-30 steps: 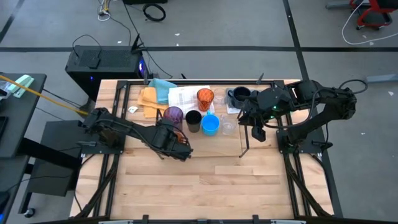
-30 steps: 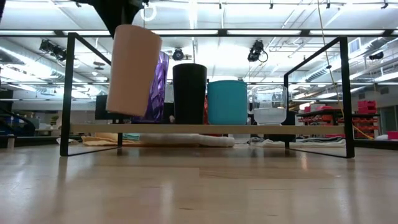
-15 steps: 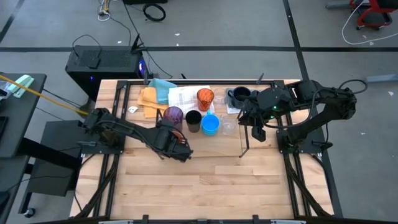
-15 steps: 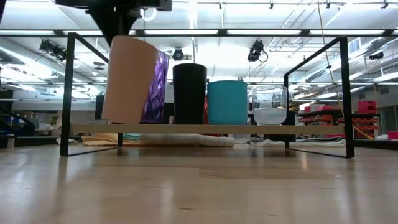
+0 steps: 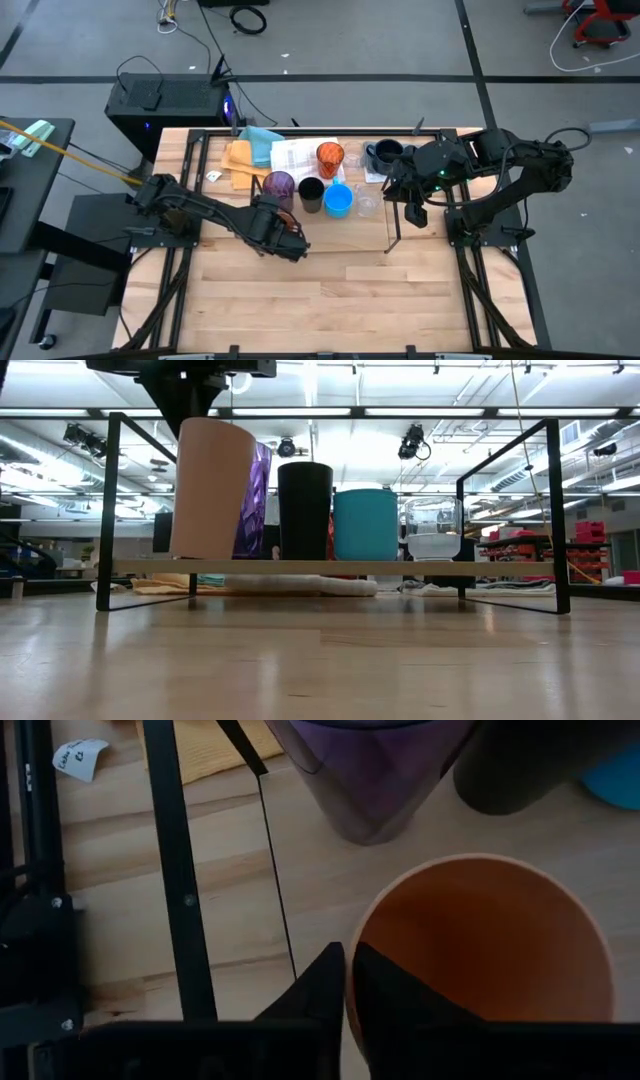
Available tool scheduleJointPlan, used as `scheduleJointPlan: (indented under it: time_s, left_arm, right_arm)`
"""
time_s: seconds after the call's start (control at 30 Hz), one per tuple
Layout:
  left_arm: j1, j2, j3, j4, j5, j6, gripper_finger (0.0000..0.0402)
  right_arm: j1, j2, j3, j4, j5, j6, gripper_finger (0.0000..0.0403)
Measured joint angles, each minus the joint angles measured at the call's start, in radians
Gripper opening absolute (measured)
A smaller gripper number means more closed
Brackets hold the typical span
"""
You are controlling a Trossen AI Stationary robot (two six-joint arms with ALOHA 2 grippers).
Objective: Stack small to large cups/mugs on shelf
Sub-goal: Put the orange cup on the shelf, then remove the orange cup from the shelf
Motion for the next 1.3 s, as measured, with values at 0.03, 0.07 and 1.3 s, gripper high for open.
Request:
scheduleJointPlan:
  time_s: [0.03, 0.07, 1.3]
  left_arm:
    - [0.002, 0.000, -0.001, 0.000, 0.001, 0.000, 0.0040]
    - [0.002, 0.001, -0.001, 0.001, -0.001, 0.001, 0.0048]
    - [0.092, -0.013, 0.538, 0.101, -0.335, 0.516, 0.0159]
  right_arm:
    - [0.000, 0.000, 0.000, 0.000, 0.000, 0.000, 0.0066]
    - [0.000, 0.000, 0.000, 0.000, 0.000, 0.000, 0.0066]
    - [0.000, 0.000, 0.000, 0.038, 0.000, -0.088, 0.0067]
